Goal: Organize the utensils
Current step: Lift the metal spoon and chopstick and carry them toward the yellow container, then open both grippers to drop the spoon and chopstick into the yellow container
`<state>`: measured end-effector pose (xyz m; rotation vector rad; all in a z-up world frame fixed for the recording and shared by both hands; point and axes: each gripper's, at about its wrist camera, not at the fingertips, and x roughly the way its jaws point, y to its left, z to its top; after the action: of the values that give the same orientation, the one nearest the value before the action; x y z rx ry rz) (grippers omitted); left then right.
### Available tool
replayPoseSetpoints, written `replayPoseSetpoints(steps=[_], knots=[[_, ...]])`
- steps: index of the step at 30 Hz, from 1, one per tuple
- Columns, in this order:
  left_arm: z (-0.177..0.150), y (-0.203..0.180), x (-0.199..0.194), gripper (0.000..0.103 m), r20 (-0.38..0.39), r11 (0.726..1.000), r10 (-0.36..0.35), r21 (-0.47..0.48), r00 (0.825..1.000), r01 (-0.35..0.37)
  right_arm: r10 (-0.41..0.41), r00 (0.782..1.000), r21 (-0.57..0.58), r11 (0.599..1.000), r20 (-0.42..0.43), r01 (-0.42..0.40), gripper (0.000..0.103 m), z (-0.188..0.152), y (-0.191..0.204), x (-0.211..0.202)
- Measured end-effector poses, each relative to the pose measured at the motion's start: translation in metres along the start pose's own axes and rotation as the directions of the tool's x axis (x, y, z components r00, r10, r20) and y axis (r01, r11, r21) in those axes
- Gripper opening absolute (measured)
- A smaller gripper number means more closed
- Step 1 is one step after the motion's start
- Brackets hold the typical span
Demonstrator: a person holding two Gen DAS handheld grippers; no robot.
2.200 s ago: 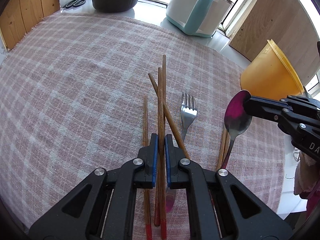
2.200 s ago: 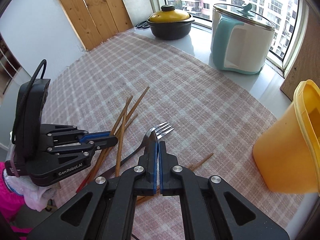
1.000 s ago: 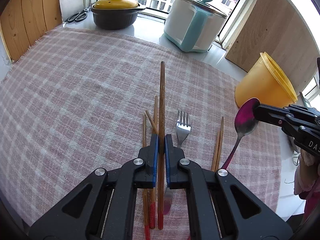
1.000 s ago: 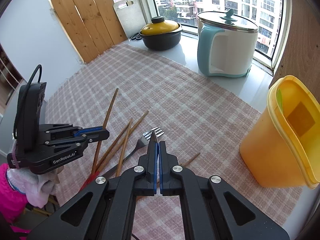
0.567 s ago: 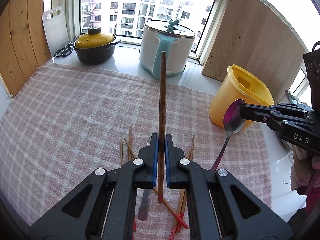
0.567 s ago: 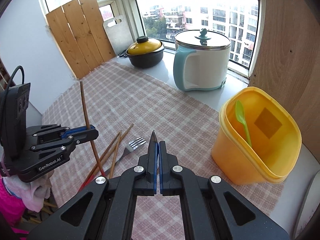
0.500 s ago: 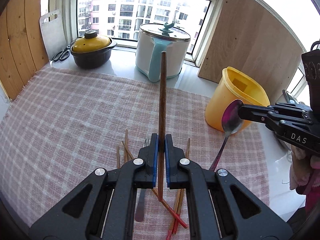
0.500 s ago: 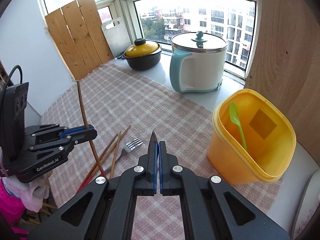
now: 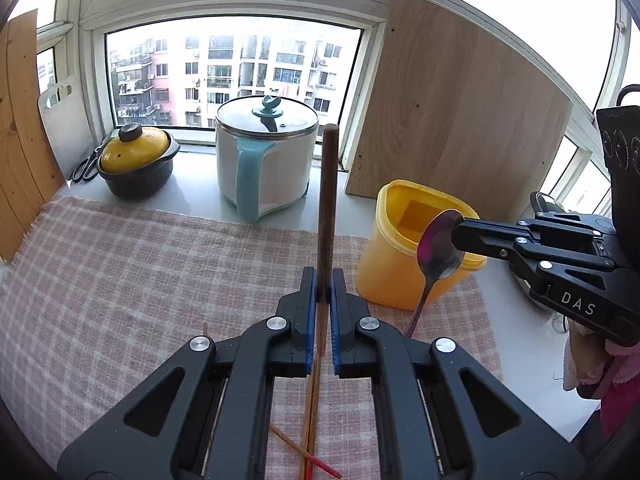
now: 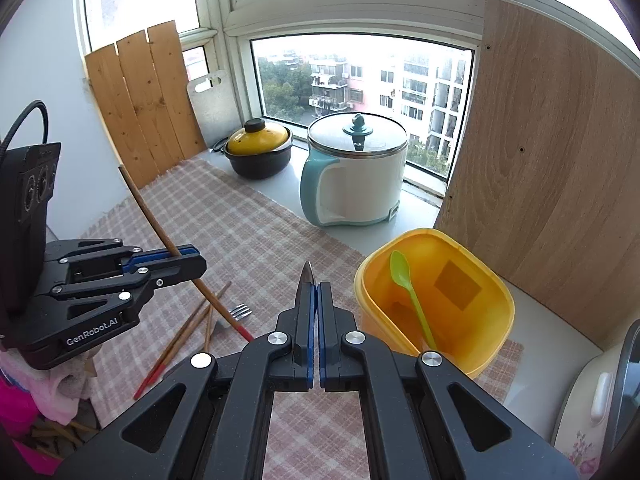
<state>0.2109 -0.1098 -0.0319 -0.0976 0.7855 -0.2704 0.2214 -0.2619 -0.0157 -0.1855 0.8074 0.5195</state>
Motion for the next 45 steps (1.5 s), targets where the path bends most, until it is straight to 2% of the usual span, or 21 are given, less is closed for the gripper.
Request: replayPoseSetpoints(steps=[16,26,33,38,45], knots=[[0.062,-0.038,-0.007,0.004,0.101,0.996,-0.066,0.063,0.993,0.06,-0.08,0.982,0.125,0.99,0.172,0.059,0.0,0.022,-0.054,-0.054],[0.093,-0.063,-0.007,0.004,0.147,0.991,-0.109,0.09,0.983,0.097,-0.181,0.958,0.184,0.973,0.221,0.141,0.0,0.026,-0.082,-0.071],[0.097,-0.08,0.013,0.004,0.114,0.987,-0.128,0.108,0.985,0.115,-0.269,0.939,0.201,0.953,0.215,0.227,0.0,0.022,-0.099,-0.072],[0.092,-0.075,0.032,0.004,0.073,0.989,-0.121,0.089,0.99,0.115,-0.325,0.926,0.2,0.937,0.192,0.287,0.0,0.018,-0.109,-0.064],[0.082,-0.072,0.047,0.004,0.025,0.99,-0.119,0.079,0.993,0.117,-0.304,0.945,0.179,0.943,0.116,0.281,0.0,0.008,-0.114,-0.037]])
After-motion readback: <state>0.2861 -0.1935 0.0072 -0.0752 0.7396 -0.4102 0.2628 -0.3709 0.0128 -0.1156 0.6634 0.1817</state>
